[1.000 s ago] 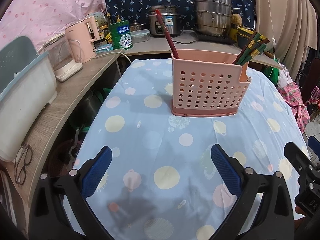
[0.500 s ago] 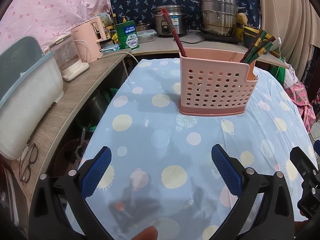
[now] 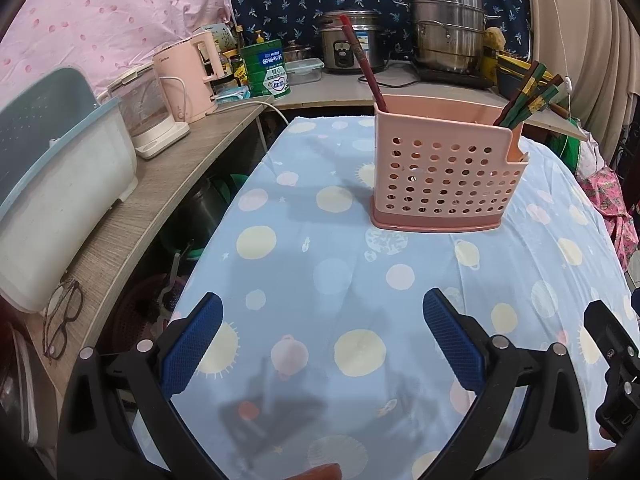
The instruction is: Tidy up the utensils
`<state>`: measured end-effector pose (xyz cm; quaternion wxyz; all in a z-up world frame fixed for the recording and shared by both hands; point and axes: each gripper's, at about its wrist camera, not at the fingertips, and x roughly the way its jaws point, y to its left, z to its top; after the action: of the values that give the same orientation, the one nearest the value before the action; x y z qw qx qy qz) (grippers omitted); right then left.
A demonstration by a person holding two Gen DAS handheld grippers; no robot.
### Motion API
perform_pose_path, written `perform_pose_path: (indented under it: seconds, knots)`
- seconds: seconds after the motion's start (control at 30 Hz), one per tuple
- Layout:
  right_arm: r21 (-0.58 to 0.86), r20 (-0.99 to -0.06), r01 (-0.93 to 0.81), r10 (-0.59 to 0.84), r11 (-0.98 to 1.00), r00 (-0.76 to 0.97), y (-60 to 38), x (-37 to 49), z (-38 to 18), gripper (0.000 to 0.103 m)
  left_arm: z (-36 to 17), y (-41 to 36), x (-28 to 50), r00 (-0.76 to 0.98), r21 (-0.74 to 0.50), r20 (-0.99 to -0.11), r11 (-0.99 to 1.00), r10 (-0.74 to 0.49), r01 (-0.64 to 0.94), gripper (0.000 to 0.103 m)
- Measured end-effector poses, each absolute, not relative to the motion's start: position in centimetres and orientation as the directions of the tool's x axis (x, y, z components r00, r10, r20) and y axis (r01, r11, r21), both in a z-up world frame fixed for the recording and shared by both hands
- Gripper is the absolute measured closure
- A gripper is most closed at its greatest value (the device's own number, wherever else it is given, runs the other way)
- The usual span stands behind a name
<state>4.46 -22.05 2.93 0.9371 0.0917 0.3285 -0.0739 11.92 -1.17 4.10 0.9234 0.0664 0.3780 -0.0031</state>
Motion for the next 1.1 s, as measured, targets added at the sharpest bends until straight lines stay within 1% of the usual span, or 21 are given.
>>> perform_pose_path:
  seconds: [1.1]
  knots:
    - [0.123,-0.636,0.200,-0.078,0.972,0.768,-22.12,4.63,2.77,0.007,3.77,-1.26,11.88,0.700,0.131,-0.712,0.990,0.056,0.054,0.007]
